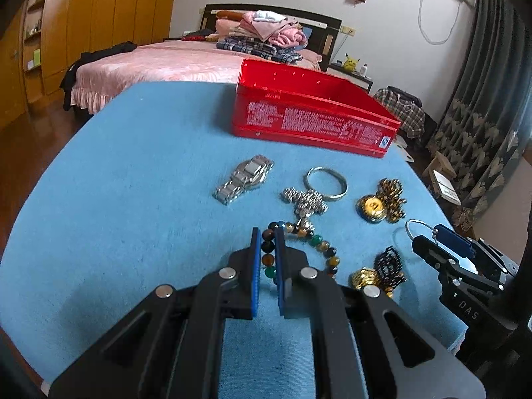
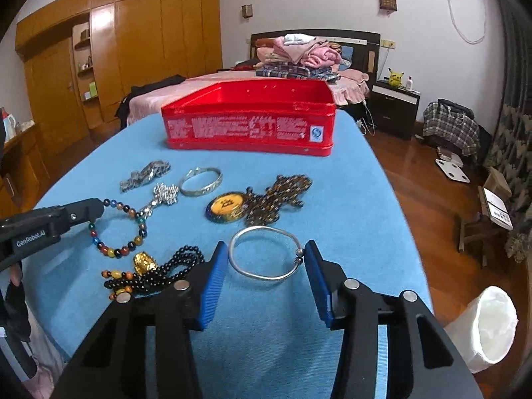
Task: Organize jewelry
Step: 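Grasp the multicolour bead bracelet with the left tool while the right tool grasps the silver ring, then lift both items into the red tin and open both tools to drop them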
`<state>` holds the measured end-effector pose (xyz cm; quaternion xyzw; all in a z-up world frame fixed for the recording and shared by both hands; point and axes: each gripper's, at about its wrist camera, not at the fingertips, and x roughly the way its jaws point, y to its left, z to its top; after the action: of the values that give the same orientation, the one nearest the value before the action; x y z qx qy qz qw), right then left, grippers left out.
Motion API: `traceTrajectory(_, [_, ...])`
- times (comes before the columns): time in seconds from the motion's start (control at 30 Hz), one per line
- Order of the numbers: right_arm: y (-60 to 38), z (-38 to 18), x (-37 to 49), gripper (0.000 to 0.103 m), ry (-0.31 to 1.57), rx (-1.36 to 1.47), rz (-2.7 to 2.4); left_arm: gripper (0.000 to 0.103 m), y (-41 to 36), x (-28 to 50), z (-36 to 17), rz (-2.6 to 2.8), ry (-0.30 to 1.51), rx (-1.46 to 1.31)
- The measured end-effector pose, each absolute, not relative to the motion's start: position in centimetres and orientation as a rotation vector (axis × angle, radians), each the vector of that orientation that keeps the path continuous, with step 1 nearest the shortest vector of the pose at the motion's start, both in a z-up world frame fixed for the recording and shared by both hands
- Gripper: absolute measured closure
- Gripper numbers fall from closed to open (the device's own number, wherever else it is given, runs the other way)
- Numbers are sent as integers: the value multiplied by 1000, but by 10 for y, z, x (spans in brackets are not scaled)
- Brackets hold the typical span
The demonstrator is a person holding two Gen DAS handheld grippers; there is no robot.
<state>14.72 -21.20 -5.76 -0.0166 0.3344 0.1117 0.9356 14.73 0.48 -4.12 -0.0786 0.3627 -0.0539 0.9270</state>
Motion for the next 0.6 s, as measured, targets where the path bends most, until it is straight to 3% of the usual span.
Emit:
traceTrajectory(0.33, [-213, -68, 149, 56, 746, -22, 254, 96, 1, 149, -39, -120, 741, -159])
traceTrajectory(0.6, [-218, -35, 152, 56, 660, -16, 247, 96, 4, 151, -19, -133, 693, -177])
